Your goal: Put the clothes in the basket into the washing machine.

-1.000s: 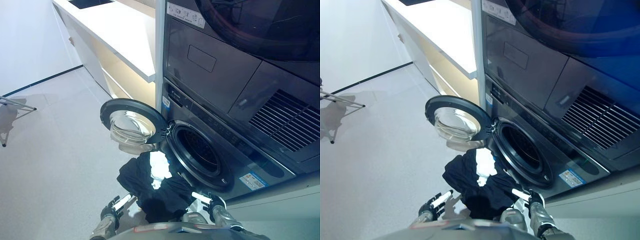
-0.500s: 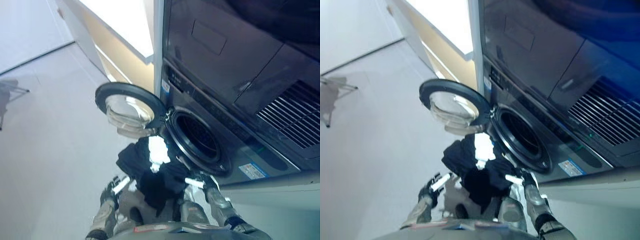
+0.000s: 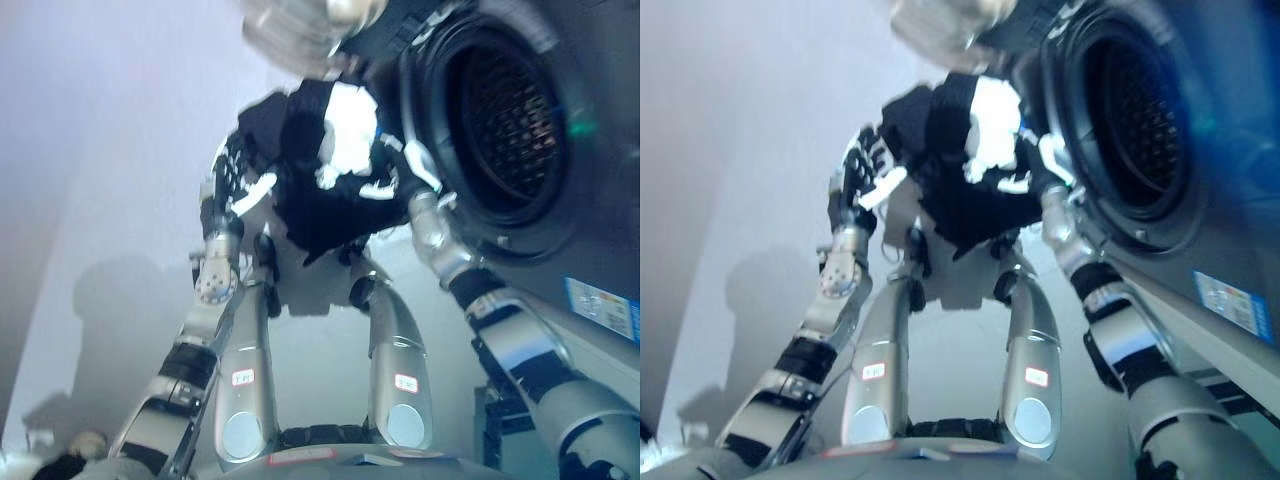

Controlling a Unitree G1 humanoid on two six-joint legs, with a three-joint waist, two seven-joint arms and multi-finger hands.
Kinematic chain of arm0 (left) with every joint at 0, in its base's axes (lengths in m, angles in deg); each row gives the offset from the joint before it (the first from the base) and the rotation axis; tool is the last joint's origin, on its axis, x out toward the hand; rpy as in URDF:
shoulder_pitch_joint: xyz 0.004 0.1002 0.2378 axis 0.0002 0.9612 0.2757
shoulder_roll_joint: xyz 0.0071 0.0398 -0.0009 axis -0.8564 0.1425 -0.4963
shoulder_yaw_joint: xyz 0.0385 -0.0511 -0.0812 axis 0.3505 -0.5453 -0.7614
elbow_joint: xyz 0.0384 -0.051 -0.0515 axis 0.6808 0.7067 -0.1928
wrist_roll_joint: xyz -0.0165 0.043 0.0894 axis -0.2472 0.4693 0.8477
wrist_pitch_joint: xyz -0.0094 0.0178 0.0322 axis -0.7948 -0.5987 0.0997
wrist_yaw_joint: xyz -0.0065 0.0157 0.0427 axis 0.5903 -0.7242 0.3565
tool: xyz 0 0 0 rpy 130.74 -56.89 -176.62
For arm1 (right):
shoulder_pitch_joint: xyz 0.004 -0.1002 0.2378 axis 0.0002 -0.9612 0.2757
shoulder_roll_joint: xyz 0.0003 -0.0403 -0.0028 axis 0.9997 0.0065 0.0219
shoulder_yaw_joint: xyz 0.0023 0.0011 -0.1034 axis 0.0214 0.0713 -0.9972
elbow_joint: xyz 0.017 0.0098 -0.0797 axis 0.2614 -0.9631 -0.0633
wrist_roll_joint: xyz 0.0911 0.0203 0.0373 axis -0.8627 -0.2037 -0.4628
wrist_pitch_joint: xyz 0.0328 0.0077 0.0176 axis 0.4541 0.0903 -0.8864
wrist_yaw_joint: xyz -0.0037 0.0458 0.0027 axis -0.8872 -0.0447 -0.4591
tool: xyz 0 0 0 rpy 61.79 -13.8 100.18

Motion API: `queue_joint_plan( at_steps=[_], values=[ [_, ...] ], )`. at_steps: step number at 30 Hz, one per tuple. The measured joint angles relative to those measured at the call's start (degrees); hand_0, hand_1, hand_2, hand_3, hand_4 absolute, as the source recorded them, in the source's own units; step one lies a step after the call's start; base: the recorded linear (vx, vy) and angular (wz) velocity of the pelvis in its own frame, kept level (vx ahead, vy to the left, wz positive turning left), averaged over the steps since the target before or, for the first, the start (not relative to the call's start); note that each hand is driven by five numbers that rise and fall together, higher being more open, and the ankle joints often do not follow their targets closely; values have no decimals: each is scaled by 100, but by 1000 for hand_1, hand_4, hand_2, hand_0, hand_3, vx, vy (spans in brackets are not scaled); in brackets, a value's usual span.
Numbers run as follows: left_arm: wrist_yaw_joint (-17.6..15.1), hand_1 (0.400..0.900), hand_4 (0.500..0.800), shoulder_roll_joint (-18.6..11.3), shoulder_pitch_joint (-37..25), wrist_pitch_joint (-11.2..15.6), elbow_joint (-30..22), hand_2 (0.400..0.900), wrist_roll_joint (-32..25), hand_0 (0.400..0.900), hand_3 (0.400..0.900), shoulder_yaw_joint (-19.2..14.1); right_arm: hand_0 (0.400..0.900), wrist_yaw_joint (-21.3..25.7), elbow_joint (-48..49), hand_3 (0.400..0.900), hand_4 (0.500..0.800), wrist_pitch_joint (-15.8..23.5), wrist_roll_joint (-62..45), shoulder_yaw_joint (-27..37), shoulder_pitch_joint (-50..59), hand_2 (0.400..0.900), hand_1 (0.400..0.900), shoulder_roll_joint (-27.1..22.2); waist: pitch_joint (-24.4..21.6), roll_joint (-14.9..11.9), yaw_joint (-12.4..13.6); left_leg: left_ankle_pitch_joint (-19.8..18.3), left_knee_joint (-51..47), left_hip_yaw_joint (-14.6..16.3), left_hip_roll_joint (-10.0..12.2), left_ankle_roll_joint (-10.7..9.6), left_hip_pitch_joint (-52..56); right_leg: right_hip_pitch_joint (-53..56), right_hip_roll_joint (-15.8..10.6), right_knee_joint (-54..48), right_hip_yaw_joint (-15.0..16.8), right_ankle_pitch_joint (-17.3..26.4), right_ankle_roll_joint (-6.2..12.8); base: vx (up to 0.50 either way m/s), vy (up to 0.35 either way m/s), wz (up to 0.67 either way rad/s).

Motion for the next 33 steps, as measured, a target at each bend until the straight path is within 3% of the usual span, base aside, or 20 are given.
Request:
queue_joint_plan(
  at_steps=[6, 12, 16, 19, 29, 31, 33],
  values=[
    [-524, 900, 800, -485, -740, 180, -533, 900, 107, 900, 900, 247, 900, 847, -754, 900, 800, -89, 1146, -658, 1179, 900, 900, -785, 38, 23, 263, -261, 1297, -330, -105, 108, -1625, -1401, -554, 1451, -109, -472, -119, -100, -4, 23],
    [-855, 900, 800, -835, -1116, 364, -1193, 900, 114, 900, 900, 669, 900, 1770, -1544, 900, 800, -308, 1520, -660, 1772, 900, 900, -1008, 64, 68, 559, -601, 2498, -389, -287, 261, -2859, -2604, -1111, 2740, 124, -836, -200, -58, 40, 18],
    [-892, 900, 800, -895, -1235, 384, -1361, 900, 103, 900, 900, 861, 900, 1811, -1787, 900, 800, -327, 1512, -688, 1849, 900, 900, -1009, 102, 134, 688, -750, 3101, -371, -439, 348, -3491, -3279, -1439, 3401, 340, -1022, -247, -38, 53, 9],
    [-889, 900, 800, -936, -1069, 397, -1371, 900, 88, 900, 900, 899, 900, 1818, -2003, 900, 800, -368, 1484, -625, 1836, 900, 900, -933, 228, 363, 802, -958, 3617, -368, -453, 450, -3723, -3458, -1613, 3847, 422, -1167, -241, -38, 37, 3],
    [-764, 900, 800, -1152, -469, 481, -1713, 900, -182, 900, 900, 833, 900, 1501, -2333, 900, 800, -978, 1755, -646, 1773, 900, 900, -687, 296, 516, 936, -1258, 4377, -455, -609, 647, -3900, -3429, -1871, 4408, 492, -1334, -163, -14, 29, 7],
    [-743, 900, 800, -1178, -435, 481, -1727, 900, -182, 900, 900, 798, 400, 1403, -2308, 400, 500, -995, 1833, -644, 1693, 400, 400, -667, 295, 520, 961, -1264, 4397, -462, -623, 659, -3902, -3404, -1883, 4417, 490, -1337, -158, 5, 8, 2],
    [-731, 900, 800, -1179, -375, 480, -1728, 900, -182, 900, 900, 714, 400, 1362, -2213, 400, 500, -988, 1907, -643, 1538, 400, 400, -601, 295, 520, 958, -1274, 4417, -461, -621, 675, -3898, -3394, -1885, 4426, 491, -1340, -152, 0, 0, 0]
  ],
)
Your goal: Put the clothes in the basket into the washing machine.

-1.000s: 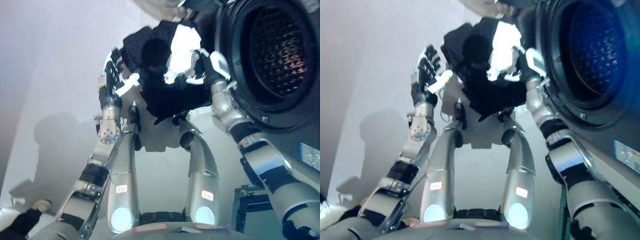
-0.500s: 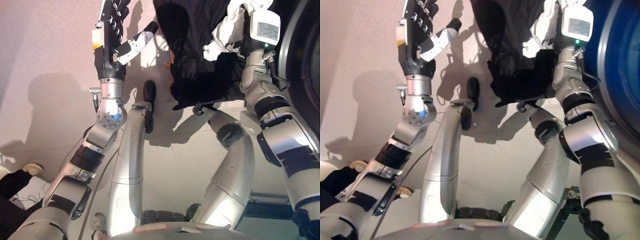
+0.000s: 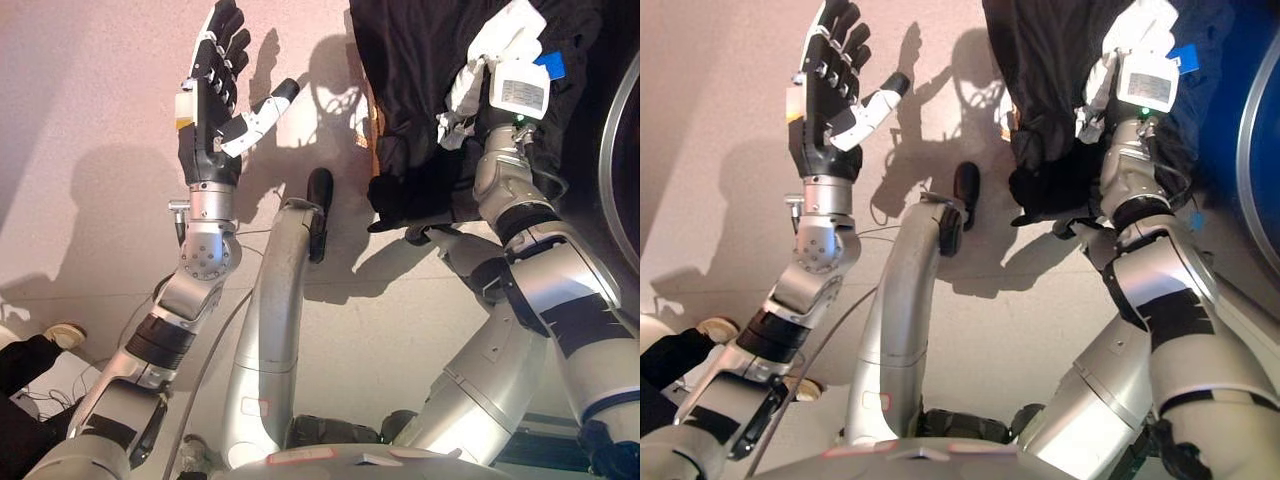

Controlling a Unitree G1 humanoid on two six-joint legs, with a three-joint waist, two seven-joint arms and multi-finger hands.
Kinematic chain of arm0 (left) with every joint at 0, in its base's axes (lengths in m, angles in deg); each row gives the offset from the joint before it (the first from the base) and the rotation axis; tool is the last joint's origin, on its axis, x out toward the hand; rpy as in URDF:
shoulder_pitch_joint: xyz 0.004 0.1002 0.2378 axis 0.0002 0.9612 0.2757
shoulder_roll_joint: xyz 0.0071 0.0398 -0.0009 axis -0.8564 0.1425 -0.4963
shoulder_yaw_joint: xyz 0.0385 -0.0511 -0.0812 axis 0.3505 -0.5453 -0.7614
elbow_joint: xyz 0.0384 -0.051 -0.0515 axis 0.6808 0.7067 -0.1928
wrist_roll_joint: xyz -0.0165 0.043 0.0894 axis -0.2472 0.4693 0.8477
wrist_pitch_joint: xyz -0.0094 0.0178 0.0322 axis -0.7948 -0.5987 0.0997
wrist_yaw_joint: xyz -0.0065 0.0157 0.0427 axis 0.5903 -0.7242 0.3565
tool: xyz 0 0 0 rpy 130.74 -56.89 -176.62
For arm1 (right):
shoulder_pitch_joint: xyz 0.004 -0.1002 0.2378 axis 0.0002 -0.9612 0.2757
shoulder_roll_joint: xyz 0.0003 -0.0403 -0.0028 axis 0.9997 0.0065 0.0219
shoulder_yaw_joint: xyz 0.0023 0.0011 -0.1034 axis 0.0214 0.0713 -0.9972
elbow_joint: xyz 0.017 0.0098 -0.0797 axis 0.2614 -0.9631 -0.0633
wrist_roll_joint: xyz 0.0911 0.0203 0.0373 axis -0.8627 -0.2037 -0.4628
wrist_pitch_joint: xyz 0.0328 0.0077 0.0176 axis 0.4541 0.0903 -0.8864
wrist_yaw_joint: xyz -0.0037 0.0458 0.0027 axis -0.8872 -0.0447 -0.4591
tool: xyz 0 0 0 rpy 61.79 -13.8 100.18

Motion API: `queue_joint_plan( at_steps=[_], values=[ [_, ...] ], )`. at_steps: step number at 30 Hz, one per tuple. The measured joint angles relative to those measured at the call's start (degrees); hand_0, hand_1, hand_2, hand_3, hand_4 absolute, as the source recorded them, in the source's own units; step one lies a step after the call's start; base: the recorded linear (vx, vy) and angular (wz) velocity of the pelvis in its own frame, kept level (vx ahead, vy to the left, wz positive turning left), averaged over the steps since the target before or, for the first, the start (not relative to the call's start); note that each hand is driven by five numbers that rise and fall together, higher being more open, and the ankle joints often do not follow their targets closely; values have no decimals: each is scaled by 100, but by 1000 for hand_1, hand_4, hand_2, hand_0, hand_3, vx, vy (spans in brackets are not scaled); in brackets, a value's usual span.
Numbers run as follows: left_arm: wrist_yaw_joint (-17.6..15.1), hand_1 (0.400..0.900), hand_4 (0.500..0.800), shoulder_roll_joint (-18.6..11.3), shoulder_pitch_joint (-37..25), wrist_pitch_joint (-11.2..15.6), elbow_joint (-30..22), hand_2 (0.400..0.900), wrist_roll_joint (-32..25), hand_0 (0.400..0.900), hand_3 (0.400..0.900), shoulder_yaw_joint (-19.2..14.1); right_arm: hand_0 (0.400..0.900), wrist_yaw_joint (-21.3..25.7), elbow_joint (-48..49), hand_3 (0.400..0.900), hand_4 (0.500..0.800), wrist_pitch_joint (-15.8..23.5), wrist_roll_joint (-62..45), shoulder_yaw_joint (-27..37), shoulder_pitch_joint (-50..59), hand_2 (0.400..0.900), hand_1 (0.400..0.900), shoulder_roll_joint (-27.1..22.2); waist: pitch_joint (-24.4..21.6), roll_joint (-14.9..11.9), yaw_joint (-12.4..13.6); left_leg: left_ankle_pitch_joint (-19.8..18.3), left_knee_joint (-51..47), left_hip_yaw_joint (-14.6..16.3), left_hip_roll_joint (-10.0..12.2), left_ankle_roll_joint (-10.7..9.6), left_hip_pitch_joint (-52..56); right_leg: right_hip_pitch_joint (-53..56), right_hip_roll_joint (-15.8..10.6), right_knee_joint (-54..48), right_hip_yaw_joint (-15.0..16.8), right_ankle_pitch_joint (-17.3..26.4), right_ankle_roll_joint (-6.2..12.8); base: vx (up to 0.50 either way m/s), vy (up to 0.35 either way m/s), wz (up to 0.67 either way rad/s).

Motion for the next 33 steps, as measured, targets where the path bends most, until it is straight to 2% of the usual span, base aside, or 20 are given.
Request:
queue_joint_plan(
  at_steps=[3, 8, 11, 14, 15, 18, 21, 25, 28, 30, 33],
  values=[
    [8, 900, 800, 1, 58, -2, -2, 900, 4, 900, 900, -72, 400, 14, 111, 400, 500, -1, 16, 52, -140, 400, 400, 122, 0, 0, -9, -6, 20, 3, 4, 2, 1, 8, 0, 7, -1, -1, 1, 10, 4, -1],
    [-48, 900, 800, 7, 102, -7, -7, 900, 7, 900, 900, -108, 400, 56, 458, 400, 500, 24, -29, 238, -268, 400, 400, 57, -1, -3, -102, -8, 21, 16, 11, 10, 38, 43, 4, -3, 9, 1, 3, 27, 11, -8],
    [-131, 900, 800, 43, 180, -11, -40, 900, 20, 900, 900, -229, 400, 23, 956, 400, 500, 130, -269, 356, -378, 400, 400, -28, -10, -19, -298, -16, 0, 53, 35, 20, 74, 41, 52, -53, 50, 24, 40, 20, 18, -28],
    [-309, 900, 800, 255, 240, -24, -87, 900, 45, 900, 900, -549, 400, -7, 2243, 400, 500, 204, -588, 501, -628, 400, 400, -316, -13, -41, -505, -16, -113, 168, 154, 41, 72, -58, 250, -266, 160, 97, 130, -6, 5, -32],
    [-378, 900, 800, 323, 271, -25, -144, 900, 55, 900, 900, -712, 400, -81, 3107, 400, 500, 200, -751, 637, -841, 400, 400, -481, -11, -54, -631, -8, -180, 245, 213, 77, 72, -95, 302, -368, 189, 149, 160, -11, -8, -23],
    [-521, 900, 800, 451, 271, -97, -187, 900, 60, 900, 900, -1106, 400, -28, 5376, 400, 500, 474, -1030, 1381, -1521, 400, 400, -749, -15, -81, -1021, 12, -378, 350, 280, 170, 97, -105, 472, -710, 248, 389, 238, -7, -21, -16],
    [-618, 900, 800, 491, 264, -166, -203, 900, 60, 900, 900, -1222, 400, 57, 6459, 400, 500, 699, -1469, 2084, -2144, 400, 400, -714, -15, -210, -1349, 6, -627, 431, 332, 188, 330, 102, 596, -1042, 241, 523, 308, -14, -29, -13],
    [-663, 900, 800, 479, 371, -204, -211, 900, 61, 900, 900, -1238, 400, 187, 7114, 400, 500, 1054, -2629, 2959, -2944, 400, 400, -190, -30, -361, -1558, 45, -1136, 537, 424, 166, 797, 547, 826, -1695, 163, 698, 403, -20, -25, -20],
    [-726, 900, 800, 472, 531, -294, -336, 900, 61, 900, 900, -1367, 400, 292, 7268, 400, 500, 1211, -3454, 3213, -3352, 400, 400, 169, -37, -371, -1677, 68, -1417, 606, 484, 138, 1028, 754, 981, -2056, 134, 823, 448, -7, 10, -17],
    [-799, 900, 800, 476, 581, -298, -496, 900, 61, 900, 900, -1463, 400, 468, 7279, 400, 500, 1310, -3826, 3470, -3394, 400, 400, 502, -37, -371, -1734, 75, -1528, 655, 527, 124, 1068, 764, 1052, -2192, 150, 899, 441, 10, 17, -10],
    [-956, 900, 800, 488, 576, -299, -565, 900, 62, 900, 900, -1474, 400, 1086, 7204, 400, 500, 1624, -4304, 3870, -3222, 400, 400, 1113, -37, -371, -1753, 83, -1605, 697, 536, 96, 1172, 794, 1057, -2196, 160, 910, 425, 10, 1, 1]
  ],
)
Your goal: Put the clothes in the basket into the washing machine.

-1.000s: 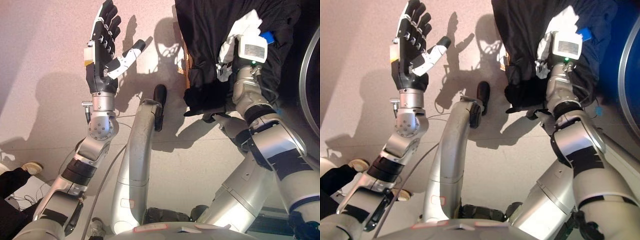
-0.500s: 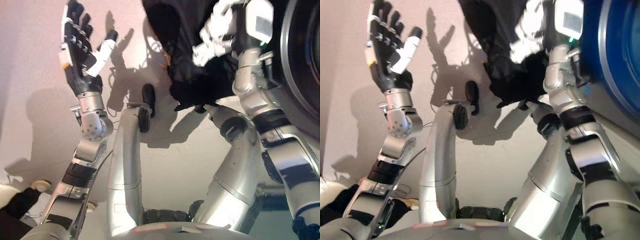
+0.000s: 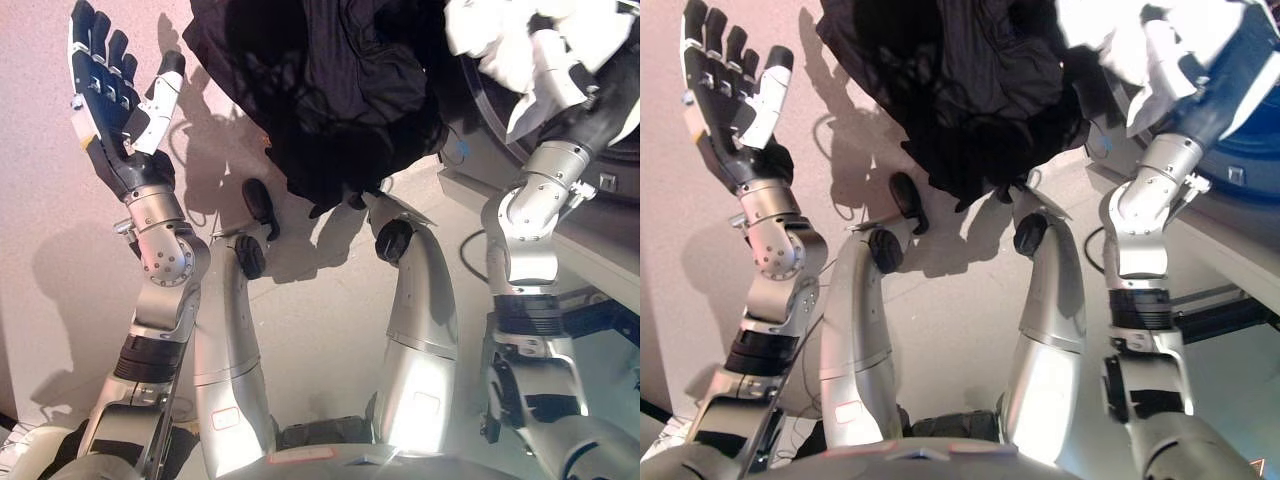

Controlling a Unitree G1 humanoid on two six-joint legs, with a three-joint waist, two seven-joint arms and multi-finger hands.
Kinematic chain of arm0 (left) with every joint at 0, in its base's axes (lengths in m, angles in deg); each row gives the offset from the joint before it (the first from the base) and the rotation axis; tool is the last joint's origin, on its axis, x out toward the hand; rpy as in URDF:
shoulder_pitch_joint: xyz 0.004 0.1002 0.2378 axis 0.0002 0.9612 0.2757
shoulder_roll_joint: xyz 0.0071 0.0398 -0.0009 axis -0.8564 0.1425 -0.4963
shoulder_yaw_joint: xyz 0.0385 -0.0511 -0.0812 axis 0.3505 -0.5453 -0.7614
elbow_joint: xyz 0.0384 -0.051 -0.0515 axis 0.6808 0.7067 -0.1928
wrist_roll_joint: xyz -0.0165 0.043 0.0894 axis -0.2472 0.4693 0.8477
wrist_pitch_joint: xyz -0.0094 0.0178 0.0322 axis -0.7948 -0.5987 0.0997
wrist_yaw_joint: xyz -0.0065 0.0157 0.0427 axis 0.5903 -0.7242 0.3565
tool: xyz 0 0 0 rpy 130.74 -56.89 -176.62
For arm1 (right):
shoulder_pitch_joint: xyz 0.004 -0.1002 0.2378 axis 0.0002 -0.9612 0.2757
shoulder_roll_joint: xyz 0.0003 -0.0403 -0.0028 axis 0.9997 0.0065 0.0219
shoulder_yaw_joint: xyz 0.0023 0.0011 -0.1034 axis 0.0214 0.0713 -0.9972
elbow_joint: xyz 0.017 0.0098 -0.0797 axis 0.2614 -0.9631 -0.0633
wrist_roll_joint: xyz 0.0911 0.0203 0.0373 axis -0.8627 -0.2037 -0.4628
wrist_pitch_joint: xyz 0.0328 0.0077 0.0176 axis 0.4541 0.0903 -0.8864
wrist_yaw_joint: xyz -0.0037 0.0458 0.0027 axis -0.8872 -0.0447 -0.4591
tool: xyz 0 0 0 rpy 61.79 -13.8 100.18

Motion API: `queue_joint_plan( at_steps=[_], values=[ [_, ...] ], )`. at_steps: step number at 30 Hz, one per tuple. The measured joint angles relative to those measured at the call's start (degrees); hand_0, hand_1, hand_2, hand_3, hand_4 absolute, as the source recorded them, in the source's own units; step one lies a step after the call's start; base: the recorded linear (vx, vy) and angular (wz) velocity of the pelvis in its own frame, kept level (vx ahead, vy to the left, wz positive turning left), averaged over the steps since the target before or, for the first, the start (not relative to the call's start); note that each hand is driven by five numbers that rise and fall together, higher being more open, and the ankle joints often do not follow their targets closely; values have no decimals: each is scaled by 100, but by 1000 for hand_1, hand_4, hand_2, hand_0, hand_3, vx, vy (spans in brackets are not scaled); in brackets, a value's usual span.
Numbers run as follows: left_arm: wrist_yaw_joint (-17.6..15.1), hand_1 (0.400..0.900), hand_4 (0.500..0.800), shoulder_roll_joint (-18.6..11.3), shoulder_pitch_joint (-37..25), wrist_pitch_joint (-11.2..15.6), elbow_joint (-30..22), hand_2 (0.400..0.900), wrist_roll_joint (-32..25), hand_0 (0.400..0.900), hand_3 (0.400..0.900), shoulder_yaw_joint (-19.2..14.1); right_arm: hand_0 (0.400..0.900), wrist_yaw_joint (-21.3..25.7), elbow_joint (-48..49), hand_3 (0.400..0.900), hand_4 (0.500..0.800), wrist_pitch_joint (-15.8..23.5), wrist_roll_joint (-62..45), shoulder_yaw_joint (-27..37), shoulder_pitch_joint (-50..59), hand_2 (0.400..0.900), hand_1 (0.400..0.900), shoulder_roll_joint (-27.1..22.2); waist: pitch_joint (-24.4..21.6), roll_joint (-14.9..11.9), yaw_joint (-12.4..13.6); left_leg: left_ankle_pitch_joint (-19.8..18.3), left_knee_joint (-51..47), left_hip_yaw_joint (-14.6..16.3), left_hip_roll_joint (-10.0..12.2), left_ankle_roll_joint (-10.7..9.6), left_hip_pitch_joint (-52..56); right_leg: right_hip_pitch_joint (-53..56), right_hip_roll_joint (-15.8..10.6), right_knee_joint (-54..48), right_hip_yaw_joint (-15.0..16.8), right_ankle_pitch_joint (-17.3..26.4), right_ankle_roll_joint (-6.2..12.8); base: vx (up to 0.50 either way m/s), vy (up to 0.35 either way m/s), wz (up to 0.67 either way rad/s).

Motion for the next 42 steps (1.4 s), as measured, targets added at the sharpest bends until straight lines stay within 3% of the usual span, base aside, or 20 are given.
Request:
queue_joint_plan(
  at_steps=[6, 10, 12, 13, 14, 17, 22, 26, 31, 33, 36, 39, 42],
  values=[
    [-219, 900, 800, -1, 15, 60, -42, 900, 0, 900, 900, 20, 400, 1148, -1620, 400, 500, 144, -81, 435, 1391, 400, 400, -52, -4, 6, 96, 40, -39, 31, 0, -32, 175, 117, -15, 14, 40, -35, 10, 24, 1, 6],
    [-308, 900, 800, -146, 156, 91, -185, 900, -6, 900, 900, 330, 400, 1855, -3799, 400, 500, 70, -673, 637, 2702, 400, 400, -849, -9, 14, 358, 63, -44, 76, -26, -44, 257, 116, -61, 93, 110, -58, -29, 7, -7, 4],
    [-255, 900, 800, -191, 244, 171, -219, 900, -4, 900, 900, 496, 400, 1838, -4502, 400, 500, 53, -1017, 641, 3110, 400, 400, -1291, -25, 43, 541, 71, -65, 91, -33, -45, 273, 109, -78, 122, 141, -47, -12, 10, -54, 19],
    [-235, 900, 800, -280, 252, 163, -195, 900, -34, 900, 900, 653, 400, 1757, -5434, 400, 500, 58, -1216, 394, 3521, 400, 400, -1646, -23, 45, 563, 91, -37, 104, -58, -47, 295, 106, -154, 211, 125, -22, -62, -9, -55, 18],
    [-152, 900, 800, -347, 253, 168, -202, 900, -37, 900, 900, 761, 900, 1570, -6025, 900, 800, -75, -1561, 372, 3849, 900, 900, -1954, -26, 49, 623, 100, -56, 108, -112, -49, 326, 93, -229, 280, 110, -39, -73, 5, -35, 10],
    [95, 900, 800, -505, 205, 169, -207, 900, -59, 900, 900, 952, 900, 1123, -6613, 900, 800, -113, -2240, 173, 4170, 900, 900, -2554, -35, 66, 842, 126, -56, 124, -141, -48, 349, 85, -295, 369, 128, -105, -117, 5, -13, 3],
    [259, 900, 800, -527, 166, 166, -174, 900, -62, 900, 900, 992, 900, 667, -6471, 900, 800, -65, -2398, -184, 4233, 900, 900, -2597, -99, 166, 909, 154, -65, 160, -152, -28, 465, 171, -305, 346, 165, -149, -123, 6, -3, -5],
    [241, 900, 800, -518, 62, 166, -173, 900, -60, 900, 900, 989, 900, 691, -6275, 900, 800, 20, -2389, -233, 4139, 900, 900, -2395, -112, 186, 870, 160, -95, 160, -133, -36, 590, 321, -274, 278, 147, -131, -142, -20, 17, -9],
    [51, 900, 800, -278, 88, 164, -67, 900, -54, 900, 900, 976, 900, 928, -5212, 900, 800, 240, -1992, -165, 3549, 900, 900, -1463, -397, 227, 684, 171, -267, 222, -119, -32, 656, 367, -185, 25, 124, -15, -154, -26, 43, -13],
    [-26, 900, 800, -68, 169, 164, 84, 900, -52, 900, 900, 981, 900, 1108, -4572, 900, 800, 318, -1668, -170, 2937, 900, 900, -925, -1036, 291, 660, 160, -279, 208, -119, -33, 215, -42, -138, -55, 117, -7, -123, -24, 60, -11],
    [-172, 900, 800, 115, 27, 160, 231, 900, -48, 900, 900, 939, 900, 1210, -3234, 900, 800, 308, -1133, -163, 1980, 900, 900, -49, -1158, 292, 576, 167, -336, 233, -102, -37, 127, -138, -85, -144, 118, 100, -57, -13, 56, -10],
    [-220, 900, 800, 201, 50, 75, 563, 900, -48, 900, 900, 938, 900, 1118, -2452, 900, 800, 295, -838, -436, 1073, 900, 900, 743, -1146, 275, 450, 173, -568, 369, -54, -14, 412, 113, -3, -462, 124, 248, 16, 48, 66, -13],
    [-172, 900, 800, 463, 198, -51, 1014, 900, -51, 900, 900, 936, 900, 606, -2074, 900, 800, 260, -666, -785, 9, 900, 900, 1165, -1097, 226, 270, 180, -937, 447, -82, -11, 1138, 833, 40, -852, 53, 327, 101, 125, 42, -13]
  ],
)
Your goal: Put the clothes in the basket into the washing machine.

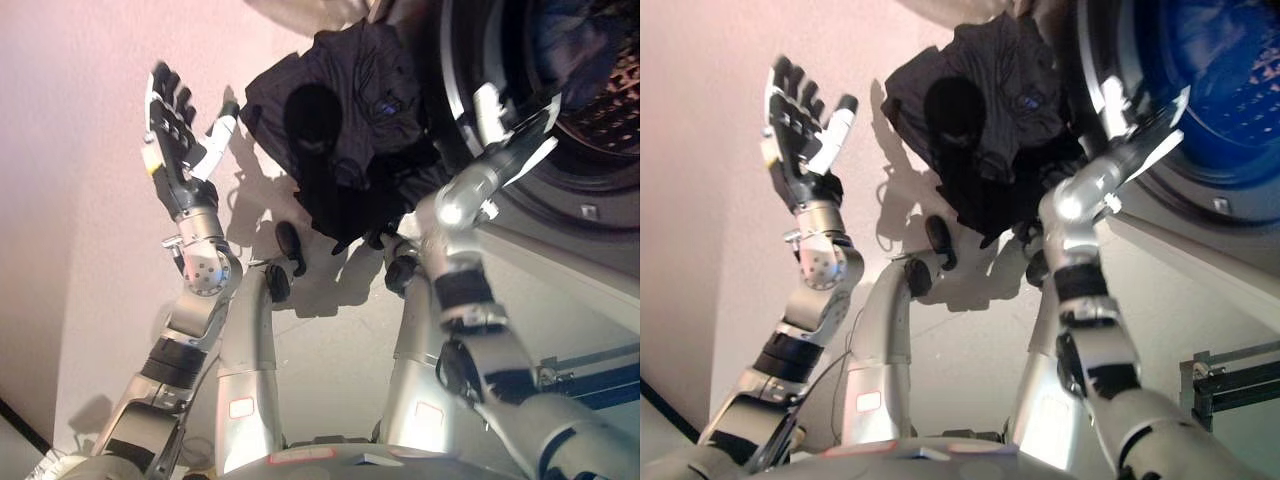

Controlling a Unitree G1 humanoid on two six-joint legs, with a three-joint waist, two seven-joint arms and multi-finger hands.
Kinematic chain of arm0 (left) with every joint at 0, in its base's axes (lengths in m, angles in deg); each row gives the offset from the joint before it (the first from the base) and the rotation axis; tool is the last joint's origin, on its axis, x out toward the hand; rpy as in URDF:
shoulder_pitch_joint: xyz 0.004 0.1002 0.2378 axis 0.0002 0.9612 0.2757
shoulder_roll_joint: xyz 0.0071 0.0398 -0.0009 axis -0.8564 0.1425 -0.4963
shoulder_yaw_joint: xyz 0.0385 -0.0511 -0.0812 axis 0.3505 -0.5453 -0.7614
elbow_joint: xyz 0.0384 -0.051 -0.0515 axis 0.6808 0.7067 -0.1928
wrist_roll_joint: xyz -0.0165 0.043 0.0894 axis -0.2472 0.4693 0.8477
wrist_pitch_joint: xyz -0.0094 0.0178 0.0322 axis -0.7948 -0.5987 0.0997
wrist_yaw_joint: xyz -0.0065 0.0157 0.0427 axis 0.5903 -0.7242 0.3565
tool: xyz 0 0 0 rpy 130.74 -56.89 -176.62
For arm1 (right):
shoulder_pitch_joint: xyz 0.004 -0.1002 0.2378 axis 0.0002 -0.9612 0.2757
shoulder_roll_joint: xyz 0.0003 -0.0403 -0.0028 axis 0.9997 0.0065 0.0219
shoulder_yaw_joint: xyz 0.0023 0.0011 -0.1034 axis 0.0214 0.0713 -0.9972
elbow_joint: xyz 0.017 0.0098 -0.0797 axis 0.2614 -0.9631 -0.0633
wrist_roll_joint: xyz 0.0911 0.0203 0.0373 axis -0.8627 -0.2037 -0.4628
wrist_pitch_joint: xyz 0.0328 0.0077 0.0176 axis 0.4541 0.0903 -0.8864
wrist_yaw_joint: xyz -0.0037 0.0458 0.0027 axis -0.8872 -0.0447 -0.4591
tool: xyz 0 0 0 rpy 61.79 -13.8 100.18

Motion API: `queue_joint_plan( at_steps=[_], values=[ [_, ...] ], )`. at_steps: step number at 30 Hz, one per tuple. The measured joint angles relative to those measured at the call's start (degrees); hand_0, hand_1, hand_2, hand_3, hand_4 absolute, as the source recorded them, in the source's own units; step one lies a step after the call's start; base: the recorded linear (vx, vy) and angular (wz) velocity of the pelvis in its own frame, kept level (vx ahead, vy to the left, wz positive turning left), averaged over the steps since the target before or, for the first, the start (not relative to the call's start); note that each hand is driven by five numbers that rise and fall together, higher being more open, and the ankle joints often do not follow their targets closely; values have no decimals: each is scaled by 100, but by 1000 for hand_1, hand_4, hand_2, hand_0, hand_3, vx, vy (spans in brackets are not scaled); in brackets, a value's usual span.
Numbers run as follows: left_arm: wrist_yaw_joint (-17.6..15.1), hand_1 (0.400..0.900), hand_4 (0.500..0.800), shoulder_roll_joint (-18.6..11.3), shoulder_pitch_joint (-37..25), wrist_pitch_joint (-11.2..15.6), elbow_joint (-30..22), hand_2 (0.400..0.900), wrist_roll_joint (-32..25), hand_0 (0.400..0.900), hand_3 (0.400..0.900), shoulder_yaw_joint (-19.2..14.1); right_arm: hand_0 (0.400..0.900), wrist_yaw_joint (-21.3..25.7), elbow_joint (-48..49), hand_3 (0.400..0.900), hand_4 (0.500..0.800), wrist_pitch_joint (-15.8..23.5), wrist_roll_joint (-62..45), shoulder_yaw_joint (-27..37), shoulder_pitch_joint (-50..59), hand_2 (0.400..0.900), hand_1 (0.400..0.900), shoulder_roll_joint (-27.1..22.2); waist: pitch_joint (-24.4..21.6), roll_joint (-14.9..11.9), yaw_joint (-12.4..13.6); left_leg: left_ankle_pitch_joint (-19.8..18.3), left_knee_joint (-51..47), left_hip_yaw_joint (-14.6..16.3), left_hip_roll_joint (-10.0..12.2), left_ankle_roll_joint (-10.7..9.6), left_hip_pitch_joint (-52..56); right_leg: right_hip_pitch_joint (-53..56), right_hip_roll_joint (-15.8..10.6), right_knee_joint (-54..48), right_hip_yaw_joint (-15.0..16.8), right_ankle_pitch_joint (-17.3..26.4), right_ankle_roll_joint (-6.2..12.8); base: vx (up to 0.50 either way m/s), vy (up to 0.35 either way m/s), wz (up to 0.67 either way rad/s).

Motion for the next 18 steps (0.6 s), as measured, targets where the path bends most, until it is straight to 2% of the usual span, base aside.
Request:
queue_joint_plan(
  at_steps=[2, 4, 7, 8, 11, 14, 16, 18],
  values=[
    [123, 900, 800, 164, 220, -47, 267, 900, -2, 900, 900, 13, 900, -418, 242, 900, 800, 4, 119, -270, -854, 900, 900, 90, 32, -66, -143, 5, -339, 28, -30, -19, 703, 720, 68, -400, -109, 69, 102, 175, 38, -22],
    [383, 900, 800, 236, 411, -50, 643, 900, -3, 900, 900, 16, 900, -910, 236, 900, 800, 13, 128, -398, -1421, 900, 900, 46, 44, -127, -264, 7, -675, 79, -45, -41, 1409, 1427, 149, -806, -167, 115, 215, 209, 12, -21],
    [1037, 900, 800, 311, 583, -77, 1509, 900, -246, 900, 900, -40, 900, -1771, -295, 900, 800, 29, -54, -415, -1933, 900, 900, -1, 50, -340, -340, 51, -1247, 205, -35, -131, 2535, 2497, 166, -1317, -466, 113, 312, 255, -12, -9],
    [1261, 900, 800, 356, 617, -111, 1895, 900, -373, 900, 900, -50, 900, -2006, -617, 900, 800, 19, -76, -436, -2000, 900, 900, -1, 19, -416, -339, 80, -1424, 217, -38, -188, 2897, 2847, 180, -1471, -575, 205, 438, 241, -15, -4],
    [1946, 900, 800, 479, 762, -297, 2760, 900, -855, 900, 900, -68, 900, -2600, -1340, 900, 800, -146, -179, -525, -2273, 900, 900, 3, -12, -542, -361, 191, -2030, 200, -21, -375, 3894, 3806, 420, -1959, -715, 285, 366, 182, 5, -5],
    [2387, 900, 800, 616, 921, -417, 3443, 900, -1023, 900, 900, -133, 900, -3028, -1845, 900, 800, -274, -261, -652, -2388, 900, 900, -14, -80, -595, -392, 329, -2540, 226, -10, -505, 4559, 4402, 617, -2371, -736, 412, 203, 98, -28, -7],
    [2629, 900, 800, 834, 920, -515, 4027, 900, -1181, 900, 900, -433, 900, -3269, -2314, 900, 800, -385, -264, -709, -2320, 900, 900, -1, -109, -629, -385, 419, -2966, 304, 0, -581, 5140, 4911, 752, -2706, -772, 491, 188, 189, -31, -11],
    [2778, 900, 800, 953, 1124, -556, 4526, 900, -1261, 900, 900, -656, 900, -3477, -2746, 900, 800, -463, -259, -845, -2469, 900, 900, 7, -485, -617, -397, 505, -3367, 358, 19, -681, 5548, 5281, 916, -3094, -789, 495, 212, 154, -31, -9]
  ],
)
